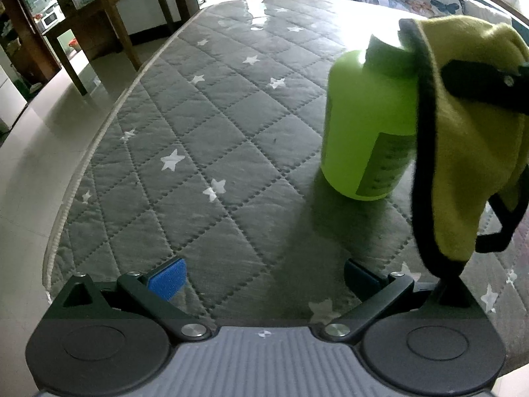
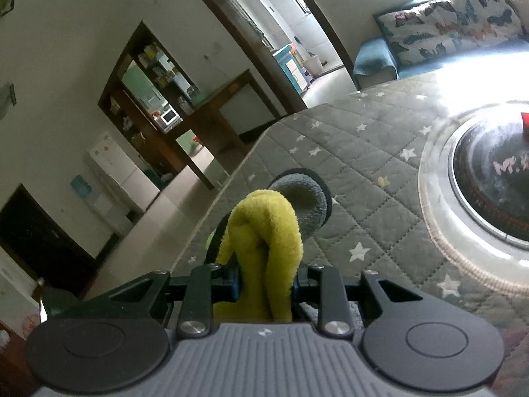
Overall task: Clean container
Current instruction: 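Wipe the green bottle's side with the cloth in the right tool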
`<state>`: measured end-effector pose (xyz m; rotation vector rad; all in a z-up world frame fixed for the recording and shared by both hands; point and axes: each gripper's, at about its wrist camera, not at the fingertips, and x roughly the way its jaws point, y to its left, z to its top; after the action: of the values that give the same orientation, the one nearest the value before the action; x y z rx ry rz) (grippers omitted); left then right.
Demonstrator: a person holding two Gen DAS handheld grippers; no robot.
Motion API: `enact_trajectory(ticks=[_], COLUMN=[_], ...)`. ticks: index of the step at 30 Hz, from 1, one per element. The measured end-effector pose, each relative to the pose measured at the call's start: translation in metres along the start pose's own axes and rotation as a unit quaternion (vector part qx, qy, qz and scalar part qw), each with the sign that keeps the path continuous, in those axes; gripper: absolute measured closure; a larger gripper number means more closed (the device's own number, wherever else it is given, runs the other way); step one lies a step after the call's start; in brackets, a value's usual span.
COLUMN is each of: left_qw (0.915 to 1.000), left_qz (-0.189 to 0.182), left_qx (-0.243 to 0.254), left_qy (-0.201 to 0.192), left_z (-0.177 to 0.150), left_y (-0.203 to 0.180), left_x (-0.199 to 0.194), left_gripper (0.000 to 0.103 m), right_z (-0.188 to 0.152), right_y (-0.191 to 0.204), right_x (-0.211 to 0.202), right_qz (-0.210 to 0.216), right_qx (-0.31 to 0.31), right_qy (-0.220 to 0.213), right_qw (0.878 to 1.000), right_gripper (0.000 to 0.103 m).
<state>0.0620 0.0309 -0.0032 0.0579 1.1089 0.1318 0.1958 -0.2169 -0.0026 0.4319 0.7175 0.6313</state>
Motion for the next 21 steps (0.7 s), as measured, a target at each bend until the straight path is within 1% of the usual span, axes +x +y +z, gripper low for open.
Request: enact_trajectory(ticks=[4, 10, 16, 21], left_qw=[1.0, 1.0, 1.0, 1.0], left_qz=[-0.002, -0.002, -0.001, -0.003], left_qx=[0.001, 0.005, 0.003, 0.002], left_qy=[0.002, 0.004, 0.003, 0.002], left_z=[0.001, 0.0, 0.0, 0.0], left_y=[-0.002, -0.004, -0.003, -0.003], left_x=[0.002, 0.003, 0.003, 0.002], left_gripper=[0.0, 0.0, 0.0, 0.0], right_z=[-0.002, -0.009, -0.021, -0.026], right_y=[0.0, -0.007, -0.022, -0.032], right_x=[-0.004, -0.007, 0.009, 0.029], right_qz=[-0.01, -0.02, -0.04, -0.061], right_qx=[-0.004, 0.008, 0.023, 0.019], right_qy=[-0.001, 0.003, 0.034, 0.058], right_qw=[1.0, 1.0, 0.998, 0.996], right_gripper=[0.078, 0.077, 0.077, 0.077])
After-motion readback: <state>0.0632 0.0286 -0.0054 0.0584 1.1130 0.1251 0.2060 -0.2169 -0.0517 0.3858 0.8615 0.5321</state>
